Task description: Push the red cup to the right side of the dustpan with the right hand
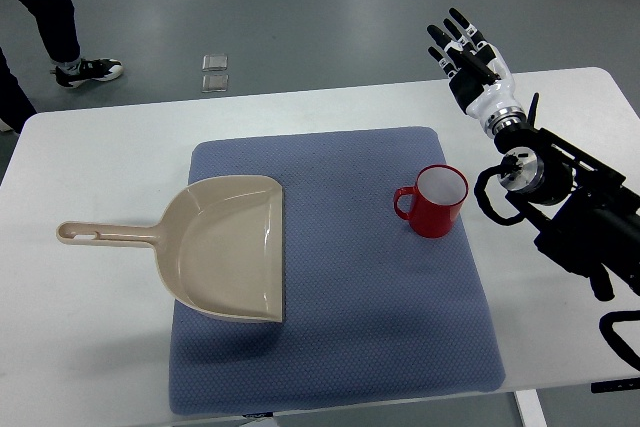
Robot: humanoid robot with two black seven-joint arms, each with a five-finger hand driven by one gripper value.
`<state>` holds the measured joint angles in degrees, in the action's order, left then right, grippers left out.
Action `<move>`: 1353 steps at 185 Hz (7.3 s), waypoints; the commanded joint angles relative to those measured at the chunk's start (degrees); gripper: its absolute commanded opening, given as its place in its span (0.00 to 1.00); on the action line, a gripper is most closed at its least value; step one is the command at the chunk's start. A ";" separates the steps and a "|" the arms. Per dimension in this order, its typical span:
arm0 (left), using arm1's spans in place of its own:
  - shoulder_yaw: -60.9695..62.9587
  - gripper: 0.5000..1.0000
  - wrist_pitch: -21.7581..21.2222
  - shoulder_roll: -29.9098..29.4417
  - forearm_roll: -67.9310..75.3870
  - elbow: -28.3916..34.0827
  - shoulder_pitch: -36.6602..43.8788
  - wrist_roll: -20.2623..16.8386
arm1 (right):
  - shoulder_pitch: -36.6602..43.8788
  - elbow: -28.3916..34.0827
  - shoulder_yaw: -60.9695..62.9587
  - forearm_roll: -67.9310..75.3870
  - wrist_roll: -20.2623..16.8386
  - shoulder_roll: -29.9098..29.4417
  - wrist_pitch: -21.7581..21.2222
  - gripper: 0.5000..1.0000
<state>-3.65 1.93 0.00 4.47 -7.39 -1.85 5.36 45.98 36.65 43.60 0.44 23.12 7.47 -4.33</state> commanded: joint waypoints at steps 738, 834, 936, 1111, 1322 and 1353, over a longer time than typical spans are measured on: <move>0.05 1.00 -0.17 0.00 0.02 0.01 0.00 0.00 | -26.47 21.71 0.79 -46.14 11.88 14.95 -6.74 0.86; 0.05 1.00 -0.17 0.00 0.02 0.01 0.00 0.00 | -28.23 21.89 2.11 -46.94 11.88 13.80 -6.92 0.86; 0.05 1.00 -0.17 0.00 0.02 0.01 0.00 0.00 | -28.05 21.71 2.11 -51.86 11.88 13.28 -2.79 0.86; 0.14 1.00 -0.17 0.00 0.02 0.01 0.00 0.00 | -27.70 20.48 1.93 -54.41 11.88 11.78 0.46 0.86; 0.14 1.00 -0.17 0.00 0.02 0.01 0.00 0.00 | -27.35 17.67 1.75 -55.20 11.88 9.06 1.43 0.86; 0.14 1.00 -0.08 0.00 0.02 0.01 0.00 0.00 | -27.35 17.67 1.75 -55.02 11.88 9.06 1.34 0.86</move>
<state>-3.54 1.76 0.00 4.48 -7.38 -1.85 5.36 18.61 54.32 45.35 -54.77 35.00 16.52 -2.90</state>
